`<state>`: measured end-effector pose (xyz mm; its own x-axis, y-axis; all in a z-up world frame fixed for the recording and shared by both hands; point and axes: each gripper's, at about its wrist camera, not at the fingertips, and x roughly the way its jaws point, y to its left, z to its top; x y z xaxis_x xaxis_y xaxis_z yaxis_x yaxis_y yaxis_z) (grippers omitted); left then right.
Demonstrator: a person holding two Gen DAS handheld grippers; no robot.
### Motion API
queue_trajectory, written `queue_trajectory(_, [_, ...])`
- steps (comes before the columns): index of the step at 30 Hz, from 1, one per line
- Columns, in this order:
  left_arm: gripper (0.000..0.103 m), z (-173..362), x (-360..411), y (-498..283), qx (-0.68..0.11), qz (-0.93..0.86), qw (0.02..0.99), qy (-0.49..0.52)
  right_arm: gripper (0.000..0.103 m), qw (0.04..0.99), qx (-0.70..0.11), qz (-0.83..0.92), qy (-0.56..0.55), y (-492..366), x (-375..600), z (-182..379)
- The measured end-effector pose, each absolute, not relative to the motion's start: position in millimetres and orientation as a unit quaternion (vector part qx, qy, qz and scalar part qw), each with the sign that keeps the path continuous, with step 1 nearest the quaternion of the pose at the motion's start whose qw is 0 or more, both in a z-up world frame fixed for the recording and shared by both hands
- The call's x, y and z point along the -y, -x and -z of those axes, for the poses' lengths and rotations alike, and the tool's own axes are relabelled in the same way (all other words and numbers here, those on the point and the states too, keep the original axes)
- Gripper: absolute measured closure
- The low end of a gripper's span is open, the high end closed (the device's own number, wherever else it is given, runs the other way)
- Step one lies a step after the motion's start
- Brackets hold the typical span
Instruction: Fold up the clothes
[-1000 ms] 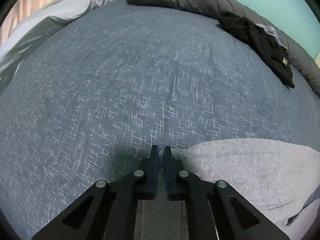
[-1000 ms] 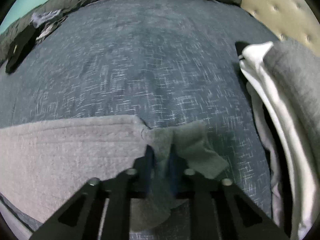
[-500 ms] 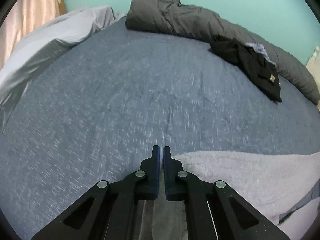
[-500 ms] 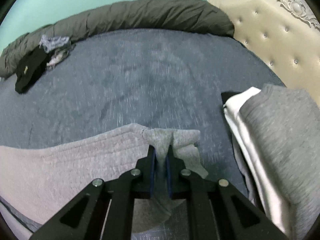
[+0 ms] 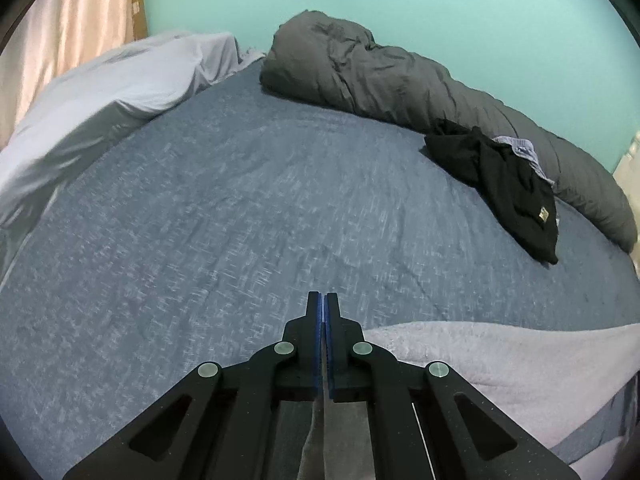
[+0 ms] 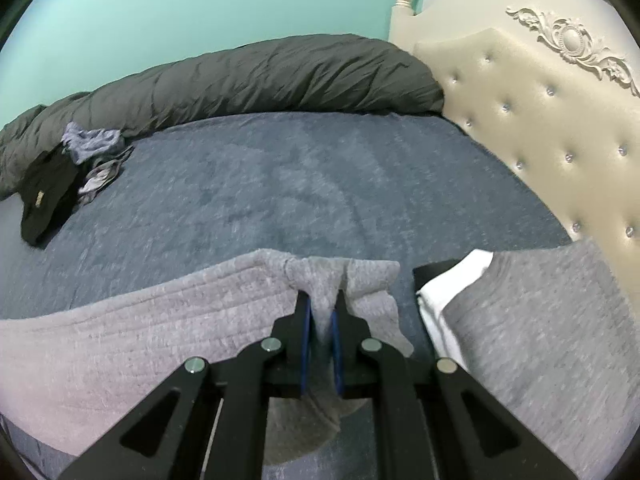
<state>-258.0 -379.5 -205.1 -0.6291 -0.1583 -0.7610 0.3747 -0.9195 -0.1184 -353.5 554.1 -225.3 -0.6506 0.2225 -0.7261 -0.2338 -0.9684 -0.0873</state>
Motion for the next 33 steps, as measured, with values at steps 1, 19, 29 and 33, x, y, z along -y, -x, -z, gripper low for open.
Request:
queue_trajectory(1, [0.102, 209, 379, 261, -0.131, 0.89, 0.151, -0.409, 0.095, 0.128, -0.006, -0.907, 0.402, 357, -555, 228])
queue_trajectory(19, [0.085, 270, 384, 273, -0.12, 0.845, 0.182, -0.488, 0.05, 0.172, 0.015, -0.891, 0.421, 381, -545, 283])
queue_trajectory(29, [0.07, 265, 360, 221, -0.129, 0.836, 0.149, -0.512, 0.045, 0.078, -0.054, -0.894, 0.437, 327, -520, 273])
queue_trajectory(33, [0.066, 267, 359, 189, -0.145, 0.828, 0.142, -0.523, 0.042, 0.047, -0.079, -0.882, 0.463, 296, -508, 280])
